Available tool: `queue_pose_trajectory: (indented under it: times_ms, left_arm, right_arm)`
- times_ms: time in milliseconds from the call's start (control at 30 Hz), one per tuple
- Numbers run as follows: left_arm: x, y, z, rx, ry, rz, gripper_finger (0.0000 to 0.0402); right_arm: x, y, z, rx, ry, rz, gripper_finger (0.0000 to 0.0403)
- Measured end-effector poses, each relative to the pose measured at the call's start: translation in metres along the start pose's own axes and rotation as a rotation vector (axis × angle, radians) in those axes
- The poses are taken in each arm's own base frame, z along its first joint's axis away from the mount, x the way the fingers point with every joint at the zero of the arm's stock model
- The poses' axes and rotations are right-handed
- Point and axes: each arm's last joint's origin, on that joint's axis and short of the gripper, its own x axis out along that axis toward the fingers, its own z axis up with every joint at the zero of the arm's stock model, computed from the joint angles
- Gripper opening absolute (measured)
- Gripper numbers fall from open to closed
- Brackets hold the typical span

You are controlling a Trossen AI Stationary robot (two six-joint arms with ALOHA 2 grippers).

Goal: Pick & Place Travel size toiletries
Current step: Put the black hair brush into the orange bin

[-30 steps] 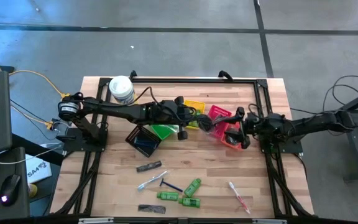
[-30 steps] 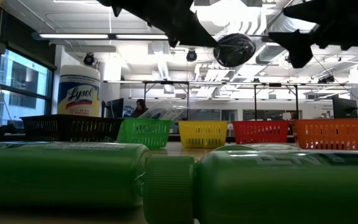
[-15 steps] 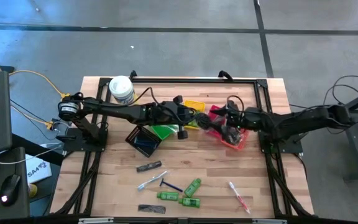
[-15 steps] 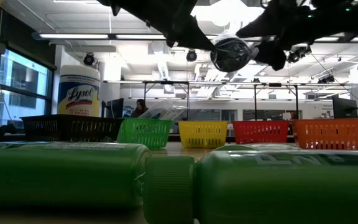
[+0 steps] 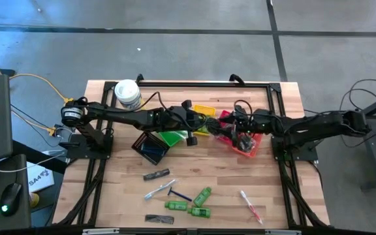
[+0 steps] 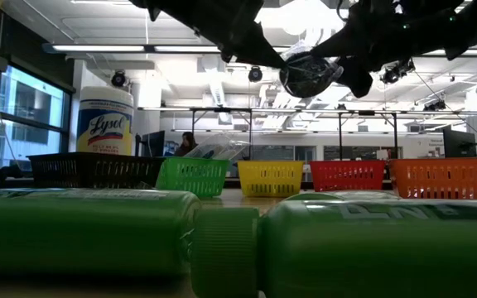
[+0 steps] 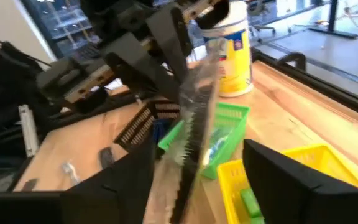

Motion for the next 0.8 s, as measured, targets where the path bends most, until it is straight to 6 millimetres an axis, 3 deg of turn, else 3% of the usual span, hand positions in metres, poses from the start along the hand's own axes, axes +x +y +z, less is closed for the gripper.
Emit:
queue_pose_trajectory:
  times_ms: [433,667,800]
  left_arm:
    - [0.0,-0.001,0.0,0.019,0.003,-0.004,0.0]
    - [-0.004,-0.001,-0.002,0.026,0.032,-0.04,0.0001]
    - [-0.017,-0.001,0.004,0.028,0.041,-0.086,0.0027]
  right_arm:
    - [0.019,0.0,-0.007,-0.084,-0.026,0.065,0.0024]
    - [0.019,0.0,-0.006,-0.085,-0.04,0.053,0.0047]
    - [0.018,0.001,-0.004,-0.107,-0.052,0.069,0.0026]
